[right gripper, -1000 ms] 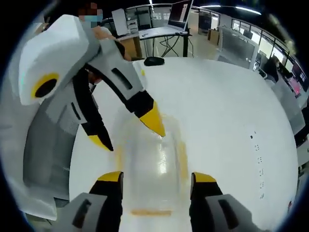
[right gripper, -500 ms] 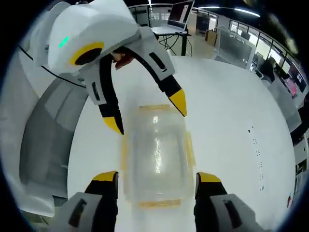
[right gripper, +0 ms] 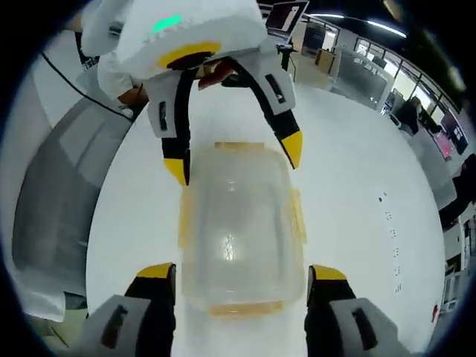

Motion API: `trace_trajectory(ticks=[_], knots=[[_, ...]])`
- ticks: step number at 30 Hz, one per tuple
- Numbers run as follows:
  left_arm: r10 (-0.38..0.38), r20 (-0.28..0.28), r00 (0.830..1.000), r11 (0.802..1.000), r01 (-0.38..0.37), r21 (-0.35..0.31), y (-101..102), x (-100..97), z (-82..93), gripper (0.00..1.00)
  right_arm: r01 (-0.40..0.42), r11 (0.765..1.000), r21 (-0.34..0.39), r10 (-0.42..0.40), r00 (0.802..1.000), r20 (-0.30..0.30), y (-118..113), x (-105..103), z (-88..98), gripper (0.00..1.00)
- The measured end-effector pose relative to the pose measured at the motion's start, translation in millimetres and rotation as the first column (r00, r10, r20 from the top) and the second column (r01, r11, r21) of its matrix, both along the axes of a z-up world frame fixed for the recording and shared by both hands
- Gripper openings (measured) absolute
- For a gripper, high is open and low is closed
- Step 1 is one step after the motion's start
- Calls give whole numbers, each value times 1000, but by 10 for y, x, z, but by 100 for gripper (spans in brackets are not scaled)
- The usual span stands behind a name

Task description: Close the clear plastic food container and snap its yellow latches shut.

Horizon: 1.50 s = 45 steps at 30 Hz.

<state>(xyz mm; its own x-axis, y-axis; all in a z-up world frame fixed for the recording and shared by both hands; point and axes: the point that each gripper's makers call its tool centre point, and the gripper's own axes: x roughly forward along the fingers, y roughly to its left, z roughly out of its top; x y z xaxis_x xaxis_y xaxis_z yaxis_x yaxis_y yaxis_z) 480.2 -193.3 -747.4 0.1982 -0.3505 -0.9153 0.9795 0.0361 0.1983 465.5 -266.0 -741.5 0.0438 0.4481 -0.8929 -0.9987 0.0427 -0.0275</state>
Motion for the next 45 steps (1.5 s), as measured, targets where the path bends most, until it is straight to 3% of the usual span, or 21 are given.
trace_trajectory(ticks=[4,23,45], knots=[[-6,-7,1000,1000,6,9,-11,8,-44,75,-5,1000,-16,6,1000,22,-20,38,-60,70],[-14,-13,1000,1000,14,23,46,-17,-79,73,-8,1000,-11,9,1000,17,31,17,-57,70],[4,-11,1000,999,-3,37,655,-104,-88,73,-21,1000,11,21,1000,16,638,-62,-62,70]])
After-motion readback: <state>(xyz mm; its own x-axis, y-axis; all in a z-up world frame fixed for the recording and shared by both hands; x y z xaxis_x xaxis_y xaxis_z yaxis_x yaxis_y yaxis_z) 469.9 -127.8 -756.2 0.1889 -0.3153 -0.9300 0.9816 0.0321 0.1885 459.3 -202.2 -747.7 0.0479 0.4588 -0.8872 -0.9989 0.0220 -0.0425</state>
